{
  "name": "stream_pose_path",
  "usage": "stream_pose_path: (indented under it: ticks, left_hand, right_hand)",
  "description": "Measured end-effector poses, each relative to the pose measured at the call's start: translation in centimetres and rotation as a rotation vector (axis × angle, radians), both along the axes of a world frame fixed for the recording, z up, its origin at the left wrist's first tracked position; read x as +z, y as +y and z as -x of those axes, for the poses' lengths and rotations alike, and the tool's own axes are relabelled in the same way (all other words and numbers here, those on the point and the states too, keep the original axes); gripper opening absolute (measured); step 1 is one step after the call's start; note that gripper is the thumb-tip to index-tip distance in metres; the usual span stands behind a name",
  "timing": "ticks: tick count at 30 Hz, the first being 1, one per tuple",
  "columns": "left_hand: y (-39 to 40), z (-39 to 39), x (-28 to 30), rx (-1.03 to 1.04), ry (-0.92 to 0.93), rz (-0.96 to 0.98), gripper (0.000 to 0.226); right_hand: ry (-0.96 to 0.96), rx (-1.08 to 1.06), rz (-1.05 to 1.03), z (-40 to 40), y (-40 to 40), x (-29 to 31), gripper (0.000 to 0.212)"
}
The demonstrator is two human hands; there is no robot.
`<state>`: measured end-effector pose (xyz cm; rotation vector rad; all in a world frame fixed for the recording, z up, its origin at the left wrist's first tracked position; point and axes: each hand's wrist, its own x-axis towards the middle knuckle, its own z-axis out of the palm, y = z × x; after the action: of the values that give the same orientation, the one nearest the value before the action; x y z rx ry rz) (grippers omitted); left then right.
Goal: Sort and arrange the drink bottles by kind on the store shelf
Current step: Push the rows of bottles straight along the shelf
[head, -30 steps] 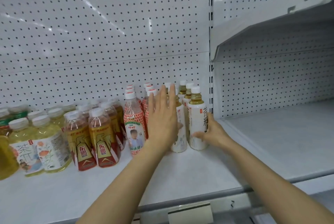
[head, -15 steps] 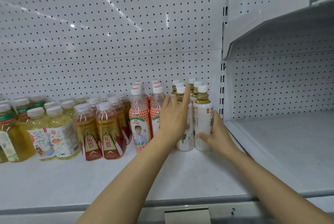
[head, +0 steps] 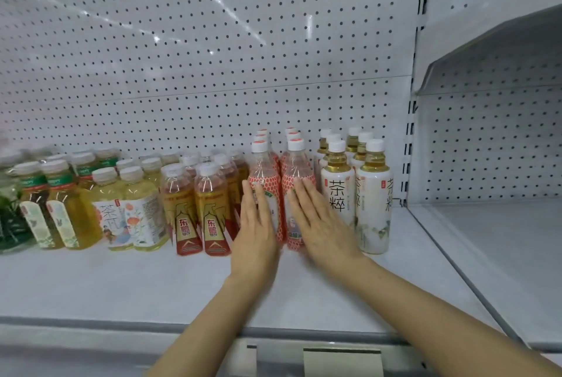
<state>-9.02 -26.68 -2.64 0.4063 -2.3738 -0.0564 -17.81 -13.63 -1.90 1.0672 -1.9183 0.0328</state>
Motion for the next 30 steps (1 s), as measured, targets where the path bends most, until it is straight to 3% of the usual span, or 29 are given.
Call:
stream_pose_path:
  ticks: [3, 6, 11, 16, 19, 24, 30]
  left_hand:
    - [0.7, 0.3, -0.2, -0.002, 0.006, -0.076, 0.131]
    - [0.4, 0.0, 0.2, -0.006, 0.009, -0.026, 0.131]
    - [-3.0, -4.4, 0.3, 0.034, -0.020, 0.255, 0.134]
    - [-12.3, -8.2, 0.4, 0.061, 0.065, 0.272, 0.130]
    - [-16.2, -8.9, 0.0, -0.003, 0.043, 0.173, 0.135]
    - [-18.5, -7.2, 0.3, -0.136, -0.034, 0.057, 0.140]
    - [-20.3, -7.5, 0.1, -0.257, -0.021, 0.064, 0.137]
  right_hand:
    - [0.011, -0.007, -0.002, -0.1, 0.0, -0.2, 0.077]
    - [-0.074, -0.012, 0.015, -0.6, -0.1, 0.0, 0.094]
    - [-0.109, 0.073, 0.003, -4.3, -3.4, -0.1, 0.113]
    - [-0.102, 0.046, 0.028, -7.6, -9.6, 0.1, 0.103]
    - [-0.187, -0.002, 0.054, -8.4, -12.9, 0.0, 0.113]
    - [-0.098, -0.109, 0.050, -9.5, -15.7, 0.3, 0.097]
    - [-0.179, -0.205, 0.065, -10.6, -16.7, 0.1, 0.103]
